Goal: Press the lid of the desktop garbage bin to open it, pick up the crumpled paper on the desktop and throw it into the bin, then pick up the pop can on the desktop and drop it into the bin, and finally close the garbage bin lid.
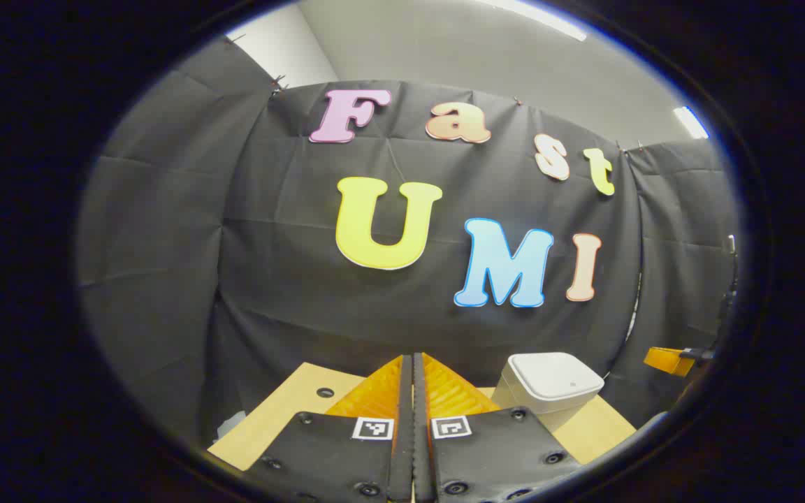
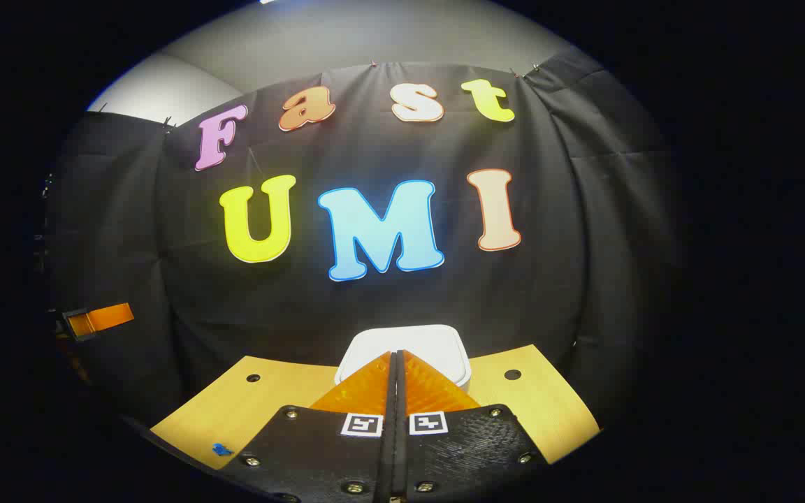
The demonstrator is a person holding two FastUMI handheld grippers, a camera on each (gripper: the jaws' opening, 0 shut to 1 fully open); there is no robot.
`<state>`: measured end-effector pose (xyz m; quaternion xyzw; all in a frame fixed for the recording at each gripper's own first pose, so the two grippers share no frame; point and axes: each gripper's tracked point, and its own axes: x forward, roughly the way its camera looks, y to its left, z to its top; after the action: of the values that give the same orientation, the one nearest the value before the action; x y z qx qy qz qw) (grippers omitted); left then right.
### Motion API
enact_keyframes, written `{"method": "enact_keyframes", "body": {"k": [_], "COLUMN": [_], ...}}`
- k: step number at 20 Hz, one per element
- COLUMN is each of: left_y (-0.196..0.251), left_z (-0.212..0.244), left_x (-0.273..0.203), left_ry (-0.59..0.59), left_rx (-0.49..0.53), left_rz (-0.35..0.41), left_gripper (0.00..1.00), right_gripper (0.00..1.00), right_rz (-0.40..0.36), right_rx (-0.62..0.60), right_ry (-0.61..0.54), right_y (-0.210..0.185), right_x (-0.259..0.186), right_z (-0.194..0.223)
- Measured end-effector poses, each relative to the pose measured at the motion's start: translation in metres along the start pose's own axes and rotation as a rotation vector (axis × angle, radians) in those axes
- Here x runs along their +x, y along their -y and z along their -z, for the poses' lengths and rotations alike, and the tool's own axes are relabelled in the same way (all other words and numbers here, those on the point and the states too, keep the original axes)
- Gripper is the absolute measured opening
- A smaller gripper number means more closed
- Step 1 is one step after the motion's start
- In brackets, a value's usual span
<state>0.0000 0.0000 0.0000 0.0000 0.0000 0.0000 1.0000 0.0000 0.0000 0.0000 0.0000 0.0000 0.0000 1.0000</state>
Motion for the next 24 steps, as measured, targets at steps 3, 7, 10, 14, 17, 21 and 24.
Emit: {"method": "enact_keyframes", "body": {"k": [3, 7, 10, 14, 17, 21, 24], "left_y": [0.009, 0.008, 0.013, 0.004, 0.0, -0.005, -0.006], "left_z": [0.006, 0.006, 0.011, 0.005, 0.011, 0.008, 0.006], "left_x": [0.01, 0.015, 0.016, 0.017, 0.016, 0.013, 0.012], "left_ry": [-0.016, -0.003, -0.009, 0.02, 0.004, 0.015, 0.022], "left_rx": [-0.018, -0.019, -0.025, -0.06, -0.059, -0.053, -0.028], "left_rz": [0.004, -0.021, 0.016, -0.015, -0.025, -0.045, -0.058], "left_gripper": [0.06, 0.13, 0.41, 1.0, 1.0, 0.97, 0.93], "right_gripper": [0.0, 0.0, 0.0, 0.0, 0.0, 0.0, 0.0], "right_rz": [-0.004, -0.006, -0.006, -0.014, -0.02, -0.022, -0.021], "right_rx": [-0.008, -0.021, -0.022, -0.019, -0.024, -0.016, -0.015], "right_ry": [-0.017, -0.024, -0.023, -0.026, -0.031, -0.034, -0.038], "right_y": [0.001, 0.002, 0.002, 0.0, 0.0, 0.0, 0.001], "right_x": [0.003, 0.005, 0.009, 0.012, 0.014, 0.014, 0.015], "right_z": [0.005, 0.007, 0.007, 0.008, 0.009, 0.011, 0.013]}}
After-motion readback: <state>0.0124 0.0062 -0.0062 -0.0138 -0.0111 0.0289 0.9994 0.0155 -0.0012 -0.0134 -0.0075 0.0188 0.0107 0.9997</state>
